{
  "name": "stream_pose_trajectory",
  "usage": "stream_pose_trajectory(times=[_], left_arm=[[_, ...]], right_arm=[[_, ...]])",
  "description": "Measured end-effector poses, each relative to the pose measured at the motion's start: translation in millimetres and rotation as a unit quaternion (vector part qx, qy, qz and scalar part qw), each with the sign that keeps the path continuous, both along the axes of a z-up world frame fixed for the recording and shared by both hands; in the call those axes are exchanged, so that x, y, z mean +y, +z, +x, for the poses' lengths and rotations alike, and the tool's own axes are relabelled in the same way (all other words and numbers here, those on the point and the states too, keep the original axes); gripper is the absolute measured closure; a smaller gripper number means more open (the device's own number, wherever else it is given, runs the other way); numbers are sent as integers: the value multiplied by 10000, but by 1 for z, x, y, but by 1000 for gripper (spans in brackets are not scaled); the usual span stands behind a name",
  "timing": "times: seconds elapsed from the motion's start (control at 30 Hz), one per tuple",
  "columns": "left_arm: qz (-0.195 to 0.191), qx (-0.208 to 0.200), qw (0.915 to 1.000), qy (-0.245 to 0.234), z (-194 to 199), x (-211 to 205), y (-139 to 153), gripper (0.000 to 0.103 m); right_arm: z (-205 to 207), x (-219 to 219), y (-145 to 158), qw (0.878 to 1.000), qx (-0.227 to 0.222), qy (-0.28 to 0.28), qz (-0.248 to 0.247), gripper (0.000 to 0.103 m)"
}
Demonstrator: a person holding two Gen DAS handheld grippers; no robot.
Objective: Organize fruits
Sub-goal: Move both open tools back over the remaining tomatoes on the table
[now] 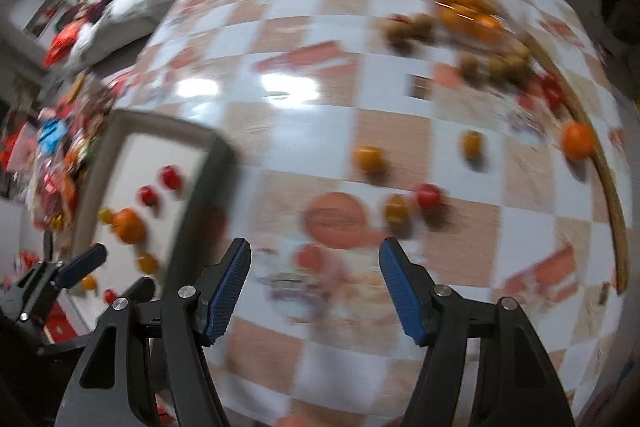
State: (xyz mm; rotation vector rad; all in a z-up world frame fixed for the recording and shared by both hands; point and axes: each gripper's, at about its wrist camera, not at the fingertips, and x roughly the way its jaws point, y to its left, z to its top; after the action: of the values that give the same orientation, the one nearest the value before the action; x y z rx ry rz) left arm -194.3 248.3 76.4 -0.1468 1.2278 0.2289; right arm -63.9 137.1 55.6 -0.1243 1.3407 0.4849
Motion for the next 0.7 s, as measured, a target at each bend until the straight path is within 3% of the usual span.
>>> stream_pose_trajectory(times=[0.23, 0.47, 0.53, 0.7], left_arm=[[-468, 0, 9989, -68, 55, -28, -9, 38], [-558, -4, 9983, -189, 104, -48, -26, 38], [-556, 3, 9983, -195, 114, -51, -30, 38], [-529, 49, 9981, -305, 136, -56, -41, 38]], right_arm=[[32, -48, -7, 9983, -2, -575, -82, 32], [69, -68, -18, 9970, 2, -766, -130, 33], [79, -69, -21, 9971, -8, -757, -125, 43], [95, -70, -30, 9971, 103, -751, -67, 48]])
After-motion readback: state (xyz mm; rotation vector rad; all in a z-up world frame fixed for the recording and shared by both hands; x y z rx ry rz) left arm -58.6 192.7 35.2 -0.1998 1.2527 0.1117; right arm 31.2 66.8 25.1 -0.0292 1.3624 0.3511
